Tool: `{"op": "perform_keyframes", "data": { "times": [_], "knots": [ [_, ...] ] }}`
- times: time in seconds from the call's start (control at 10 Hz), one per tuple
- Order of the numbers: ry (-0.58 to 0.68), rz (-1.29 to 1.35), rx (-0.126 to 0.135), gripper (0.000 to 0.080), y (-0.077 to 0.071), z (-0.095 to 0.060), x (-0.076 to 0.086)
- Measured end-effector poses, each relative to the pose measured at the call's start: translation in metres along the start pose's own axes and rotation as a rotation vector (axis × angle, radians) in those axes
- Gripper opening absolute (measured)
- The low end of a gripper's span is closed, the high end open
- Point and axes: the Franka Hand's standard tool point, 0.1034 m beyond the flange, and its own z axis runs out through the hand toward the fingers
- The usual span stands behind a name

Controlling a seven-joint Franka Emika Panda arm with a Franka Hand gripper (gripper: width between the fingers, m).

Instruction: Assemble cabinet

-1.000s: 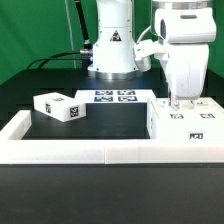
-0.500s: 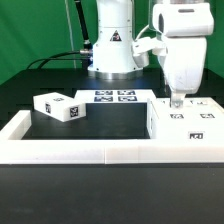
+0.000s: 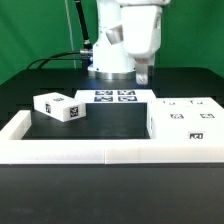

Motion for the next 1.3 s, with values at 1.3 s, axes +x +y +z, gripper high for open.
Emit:
{"op": "perform_keyframes", "data": {
  "times": [1.3],
  "knots": [
    [0.123,0.918,-0.019,0.0797,-0.062,0.009,0.035]
  ]
}}
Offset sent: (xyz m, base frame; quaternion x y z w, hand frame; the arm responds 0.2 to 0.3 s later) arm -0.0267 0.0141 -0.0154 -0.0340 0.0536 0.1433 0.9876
